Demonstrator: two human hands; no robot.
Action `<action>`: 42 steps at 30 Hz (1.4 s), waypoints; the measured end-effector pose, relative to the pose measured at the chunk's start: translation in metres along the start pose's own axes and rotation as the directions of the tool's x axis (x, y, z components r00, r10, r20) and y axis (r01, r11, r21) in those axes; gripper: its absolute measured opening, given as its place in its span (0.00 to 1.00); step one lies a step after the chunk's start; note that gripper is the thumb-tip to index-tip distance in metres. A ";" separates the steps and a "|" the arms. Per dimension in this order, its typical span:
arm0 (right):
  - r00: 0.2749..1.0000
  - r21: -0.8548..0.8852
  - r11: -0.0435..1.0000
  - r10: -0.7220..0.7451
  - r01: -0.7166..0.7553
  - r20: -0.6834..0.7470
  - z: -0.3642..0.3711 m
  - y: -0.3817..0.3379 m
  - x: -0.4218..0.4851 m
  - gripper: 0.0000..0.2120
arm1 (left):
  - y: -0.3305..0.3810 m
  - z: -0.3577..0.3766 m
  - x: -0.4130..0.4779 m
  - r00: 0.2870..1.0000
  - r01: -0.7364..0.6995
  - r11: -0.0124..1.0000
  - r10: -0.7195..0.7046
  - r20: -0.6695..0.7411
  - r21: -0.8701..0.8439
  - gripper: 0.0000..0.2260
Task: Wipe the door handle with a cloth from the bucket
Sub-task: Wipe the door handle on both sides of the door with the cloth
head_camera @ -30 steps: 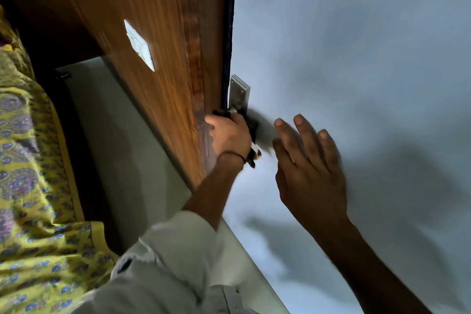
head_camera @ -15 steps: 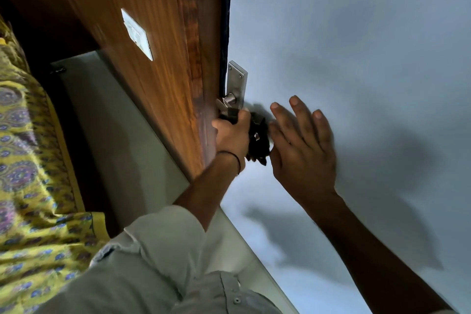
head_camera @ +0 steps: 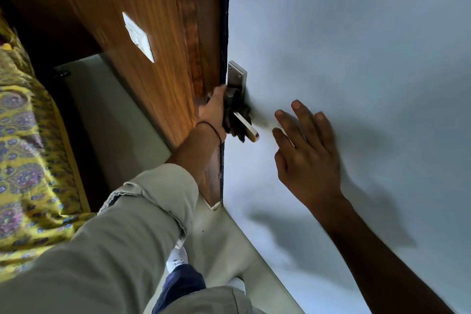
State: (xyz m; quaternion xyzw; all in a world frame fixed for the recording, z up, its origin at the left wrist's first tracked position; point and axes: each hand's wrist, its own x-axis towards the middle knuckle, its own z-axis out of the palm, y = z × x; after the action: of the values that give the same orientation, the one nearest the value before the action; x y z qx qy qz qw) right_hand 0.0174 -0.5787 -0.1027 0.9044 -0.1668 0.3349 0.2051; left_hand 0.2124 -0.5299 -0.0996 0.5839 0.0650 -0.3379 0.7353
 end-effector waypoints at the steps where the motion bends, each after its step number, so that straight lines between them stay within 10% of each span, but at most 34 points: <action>1: 1.000 -0.002 1.000 -0.003 0.003 -0.001 0.000 0.000 0.000 0.13 | -0.006 0.000 -0.002 0.998 0.051 0.991 -0.046 0.043 -0.127 0.27; 6: 0.999 -0.035 0.999 -0.038 0.039 0.019 -0.003 -0.001 0.000 0.14 | -0.021 0.017 -0.029 0.993 0.113 0.904 -0.083 0.089 -0.412 0.25; 15: 0.999 0.073 0.996 -0.049 0.049 0.003 -0.004 0.004 -0.001 0.16 | -0.055 0.024 -0.025 0.923 0.376 0.873 -0.384 0.040 -0.311 0.22; 18: 0.999 0.129 0.991 -0.044 0.042 0.014 -0.005 0.008 -0.001 0.16 | -0.053 0.030 -0.017 0.926 0.173 0.984 -0.177 -0.334 -0.041 0.18; 23: 0.999 0.166 0.985 -0.048 0.047 0.003 -0.005 0.009 -0.004 0.15 | -0.011 0.033 -0.009 0.871 0.053 0.997 -0.017 -0.491 0.060 0.20; 26: 0.999 0.177 0.983 -0.041 0.041 0.001 -0.003 0.008 -0.004 0.15 | 0.011 0.035 -0.007 0.893 -0.011 0.914 0.192 -0.408 0.405 0.21; 28: 0.999 0.186 0.982 -0.037 0.037 -0.003 -0.003 0.008 -0.003 0.15 | 0.012 0.039 -0.021 0.873 -0.109 0.978 0.179 -0.455 0.175 0.21; 36: 0.999 0.178 0.983 -0.032 0.034 -0.011 -0.003 0.007 -0.001 0.16 | -0.050 0.021 -0.070 0.848 -0.359 0.760 0.508 -0.152 0.542 0.20; 42: 0.999 0.174 0.983 -0.053 0.051 0.008 -0.002 0.008 -0.002 0.17 | -0.066 -0.005 -0.065 0.667 -0.601 0.520 0.745 0.022 0.607 0.19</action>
State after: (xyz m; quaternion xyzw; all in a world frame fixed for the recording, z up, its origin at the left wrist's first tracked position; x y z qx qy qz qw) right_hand 0.0109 -0.5844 -0.1003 0.9250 -0.1144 0.3371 0.1331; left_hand 0.1264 -0.5036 -0.1227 0.7887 -0.1825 0.0465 0.5853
